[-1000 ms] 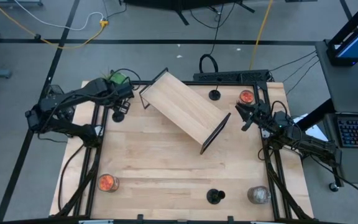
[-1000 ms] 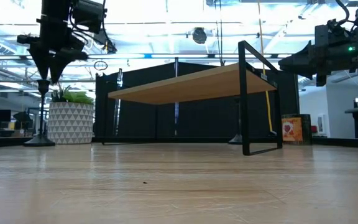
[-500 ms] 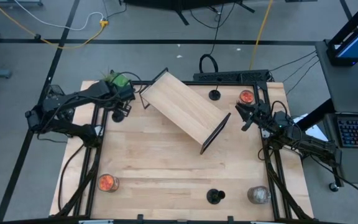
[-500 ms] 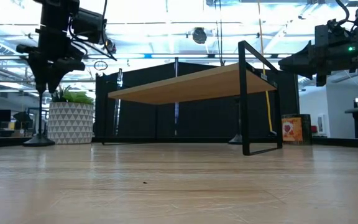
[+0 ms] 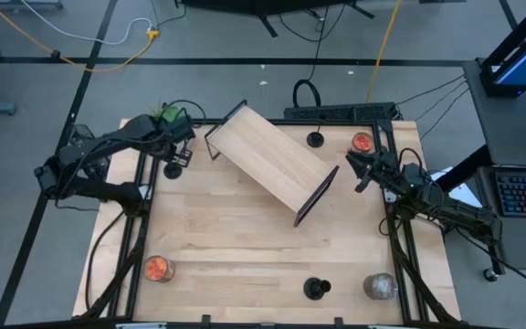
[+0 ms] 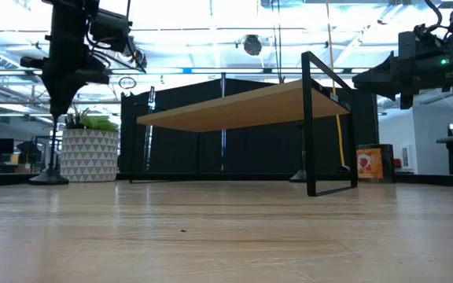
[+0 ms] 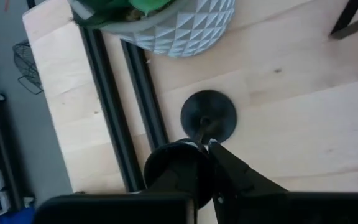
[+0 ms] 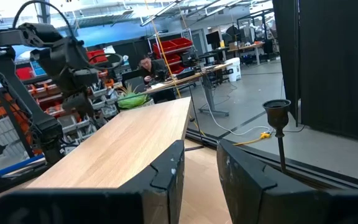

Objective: Pick & Place candle stick holders
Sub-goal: Put the top left black candlestick on the shelf

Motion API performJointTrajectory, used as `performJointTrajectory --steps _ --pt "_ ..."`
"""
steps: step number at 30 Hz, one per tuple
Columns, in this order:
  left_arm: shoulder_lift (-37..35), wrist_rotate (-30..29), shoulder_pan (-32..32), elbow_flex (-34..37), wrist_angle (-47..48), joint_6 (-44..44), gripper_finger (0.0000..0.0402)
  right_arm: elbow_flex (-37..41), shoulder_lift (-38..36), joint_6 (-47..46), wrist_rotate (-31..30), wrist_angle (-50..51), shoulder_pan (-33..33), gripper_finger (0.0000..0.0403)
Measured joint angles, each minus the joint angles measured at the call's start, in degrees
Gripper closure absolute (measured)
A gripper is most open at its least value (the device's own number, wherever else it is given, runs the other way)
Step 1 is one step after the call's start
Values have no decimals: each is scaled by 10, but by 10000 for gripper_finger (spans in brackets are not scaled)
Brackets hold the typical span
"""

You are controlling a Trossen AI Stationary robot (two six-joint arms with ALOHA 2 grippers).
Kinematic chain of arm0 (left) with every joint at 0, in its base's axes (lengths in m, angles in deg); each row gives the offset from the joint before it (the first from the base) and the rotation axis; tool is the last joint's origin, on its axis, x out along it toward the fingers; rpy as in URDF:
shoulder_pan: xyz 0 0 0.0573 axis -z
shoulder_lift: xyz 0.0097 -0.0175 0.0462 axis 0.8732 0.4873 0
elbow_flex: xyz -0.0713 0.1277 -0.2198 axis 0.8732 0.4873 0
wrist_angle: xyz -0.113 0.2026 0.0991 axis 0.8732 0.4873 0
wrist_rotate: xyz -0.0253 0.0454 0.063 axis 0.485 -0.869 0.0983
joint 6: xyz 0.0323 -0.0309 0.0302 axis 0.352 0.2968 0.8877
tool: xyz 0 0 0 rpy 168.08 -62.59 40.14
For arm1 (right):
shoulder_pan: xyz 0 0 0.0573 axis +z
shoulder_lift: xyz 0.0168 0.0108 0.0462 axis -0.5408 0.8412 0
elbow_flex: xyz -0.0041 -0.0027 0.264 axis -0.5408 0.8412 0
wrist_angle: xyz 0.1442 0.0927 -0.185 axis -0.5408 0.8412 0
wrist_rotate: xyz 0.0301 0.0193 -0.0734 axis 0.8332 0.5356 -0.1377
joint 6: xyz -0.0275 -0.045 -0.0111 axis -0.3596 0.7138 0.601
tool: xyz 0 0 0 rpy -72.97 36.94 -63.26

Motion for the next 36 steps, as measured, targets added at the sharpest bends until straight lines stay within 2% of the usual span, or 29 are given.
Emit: performJointTrajectory --steps 11,14,18,21,26,31,36 --pt "-14 35 1 -1 -1 16 386 0 0 -86 0 -19 0 312" --pt "-23 64 6 -12 17 15 386 0 0 -122 0 -24 0 312" --pt "-34 138 31 -47 40 5 388 0 0 -179 2 -52 0 312" --pt "-37 175 60 -75 45 -3 388 0 0 -197 24 -86 0 312" --pt "-33 229 124 -136 32 -33 388 0 28 -197 97 -206 0 312" --pt "-25 270 195 -213 23 -85 388 -1 97 -182 135 -336 0 312" --pt "0 278 272 -290 -5 -149 388 -49 196 -169 174 -354 0 312"
